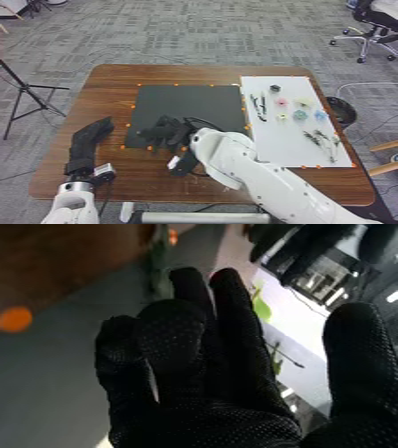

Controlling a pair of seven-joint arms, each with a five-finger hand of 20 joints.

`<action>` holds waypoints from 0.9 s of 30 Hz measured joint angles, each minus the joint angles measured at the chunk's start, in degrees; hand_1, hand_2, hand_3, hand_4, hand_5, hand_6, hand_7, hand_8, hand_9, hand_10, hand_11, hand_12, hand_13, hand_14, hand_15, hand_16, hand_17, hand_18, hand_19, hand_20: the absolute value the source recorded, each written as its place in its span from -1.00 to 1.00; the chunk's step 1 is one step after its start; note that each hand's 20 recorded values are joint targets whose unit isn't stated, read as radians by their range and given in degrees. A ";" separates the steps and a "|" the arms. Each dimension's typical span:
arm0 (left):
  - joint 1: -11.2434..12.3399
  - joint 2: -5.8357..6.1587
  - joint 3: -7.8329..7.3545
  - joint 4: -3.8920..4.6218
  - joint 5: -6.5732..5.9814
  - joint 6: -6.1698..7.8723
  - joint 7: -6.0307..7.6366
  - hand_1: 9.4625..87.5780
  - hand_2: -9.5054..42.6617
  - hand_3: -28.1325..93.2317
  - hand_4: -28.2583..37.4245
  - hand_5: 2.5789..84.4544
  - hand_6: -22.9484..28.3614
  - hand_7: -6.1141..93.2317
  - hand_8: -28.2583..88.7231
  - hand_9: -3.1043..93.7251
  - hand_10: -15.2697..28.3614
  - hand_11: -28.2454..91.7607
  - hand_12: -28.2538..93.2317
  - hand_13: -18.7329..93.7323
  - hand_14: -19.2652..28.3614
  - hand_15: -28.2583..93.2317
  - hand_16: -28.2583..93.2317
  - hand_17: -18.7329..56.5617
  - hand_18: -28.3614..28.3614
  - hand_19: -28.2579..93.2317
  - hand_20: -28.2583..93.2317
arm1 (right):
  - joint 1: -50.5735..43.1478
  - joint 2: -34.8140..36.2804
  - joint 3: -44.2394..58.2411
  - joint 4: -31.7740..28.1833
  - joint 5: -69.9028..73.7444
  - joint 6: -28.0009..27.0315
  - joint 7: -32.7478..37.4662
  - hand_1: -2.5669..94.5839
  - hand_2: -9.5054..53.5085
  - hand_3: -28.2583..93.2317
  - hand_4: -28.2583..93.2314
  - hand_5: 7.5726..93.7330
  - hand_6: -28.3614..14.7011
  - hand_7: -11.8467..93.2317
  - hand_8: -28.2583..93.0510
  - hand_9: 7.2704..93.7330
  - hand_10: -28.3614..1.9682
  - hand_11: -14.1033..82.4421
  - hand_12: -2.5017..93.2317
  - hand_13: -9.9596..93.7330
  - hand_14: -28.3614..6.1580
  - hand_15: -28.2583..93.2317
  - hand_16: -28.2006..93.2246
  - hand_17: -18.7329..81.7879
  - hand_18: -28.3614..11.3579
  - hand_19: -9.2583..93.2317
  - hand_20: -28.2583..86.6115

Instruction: Arrange flowers

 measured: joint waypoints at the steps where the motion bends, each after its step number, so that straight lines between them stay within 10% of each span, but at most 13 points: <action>1: 0.15 0.00 -0.03 -0.10 0.00 0.01 -0.01 -0.76 -0.19 0.65 -1.00 0.16 0.10 -0.65 -0.64 -0.01 0.35 -0.20 -0.37 0.01 0.53 -0.19 -0.52 -0.37 0.45 -0.31 -0.27 | -0.27 0.57 0.10 -1.26 0.60 0.77 0.52 -0.37 -0.42 0.13 -0.56 0.36 0.02 -0.64 -0.61 0.36 -0.27 -0.54 -0.70 0.70 -0.05 0.59 0.01 0.09 -0.98 0.77 0.53; 27: 0.67 -0.04 -0.34 -0.41 -0.21 0.06 0.00 -0.78 -0.13 0.64 -1.00 0.14 0.09 -0.67 -0.63 -0.01 0.32 -0.23 -0.36 0.01 0.52 -0.22 -0.50 -0.37 0.44 -0.33 -0.26 | -3.10 -0.02 -1.23 -2.61 15.25 1.91 8.23 -0.37 -0.24 0.10 -0.58 0.10 0.04 -0.69 -0.63 0.15 -0.10 -0.57 -0.83 0.74 -0.04 0.51 0.00 0.10 -0.97 0.74 0.46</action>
